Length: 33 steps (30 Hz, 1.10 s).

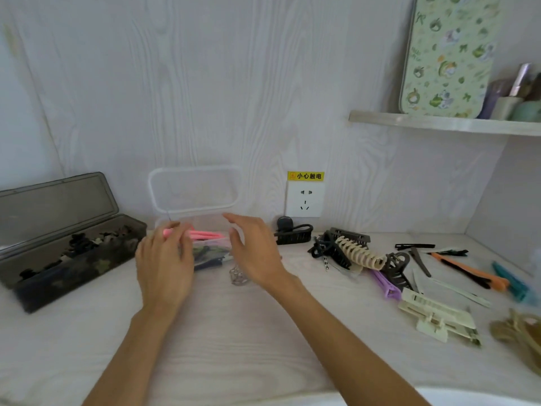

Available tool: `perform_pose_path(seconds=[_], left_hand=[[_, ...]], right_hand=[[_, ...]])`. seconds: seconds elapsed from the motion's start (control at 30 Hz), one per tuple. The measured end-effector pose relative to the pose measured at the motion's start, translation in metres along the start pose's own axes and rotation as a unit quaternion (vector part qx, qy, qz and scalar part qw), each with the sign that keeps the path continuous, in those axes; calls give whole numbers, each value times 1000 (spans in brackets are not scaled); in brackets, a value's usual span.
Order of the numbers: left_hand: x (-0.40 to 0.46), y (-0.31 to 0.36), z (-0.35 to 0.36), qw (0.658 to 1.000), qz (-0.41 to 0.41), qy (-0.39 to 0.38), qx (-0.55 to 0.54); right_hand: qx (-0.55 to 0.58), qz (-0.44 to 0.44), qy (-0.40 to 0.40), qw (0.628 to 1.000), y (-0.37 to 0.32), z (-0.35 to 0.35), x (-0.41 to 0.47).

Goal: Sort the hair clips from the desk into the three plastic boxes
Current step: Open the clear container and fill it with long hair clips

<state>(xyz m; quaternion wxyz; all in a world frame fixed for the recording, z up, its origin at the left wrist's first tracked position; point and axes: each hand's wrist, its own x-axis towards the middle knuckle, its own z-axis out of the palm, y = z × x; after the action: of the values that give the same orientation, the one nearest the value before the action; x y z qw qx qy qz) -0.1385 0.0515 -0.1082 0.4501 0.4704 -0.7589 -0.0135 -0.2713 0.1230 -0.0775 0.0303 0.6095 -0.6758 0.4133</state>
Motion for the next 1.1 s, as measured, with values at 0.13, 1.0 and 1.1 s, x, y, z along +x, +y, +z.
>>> perform_pose_path(seconds=[0.13,1.0,1.1], left_hand=[[-1,5,0,999,12,-47,-1],[-7,24,-16,993,81,88,5],[-17,36,-17,981,180,57,-37]], right_hand=[[-16,30,20,999,17,-14,-19],[-166,99,-77,978,36,-69,-11],[-152,91,-154,972,38,-37,-4]])
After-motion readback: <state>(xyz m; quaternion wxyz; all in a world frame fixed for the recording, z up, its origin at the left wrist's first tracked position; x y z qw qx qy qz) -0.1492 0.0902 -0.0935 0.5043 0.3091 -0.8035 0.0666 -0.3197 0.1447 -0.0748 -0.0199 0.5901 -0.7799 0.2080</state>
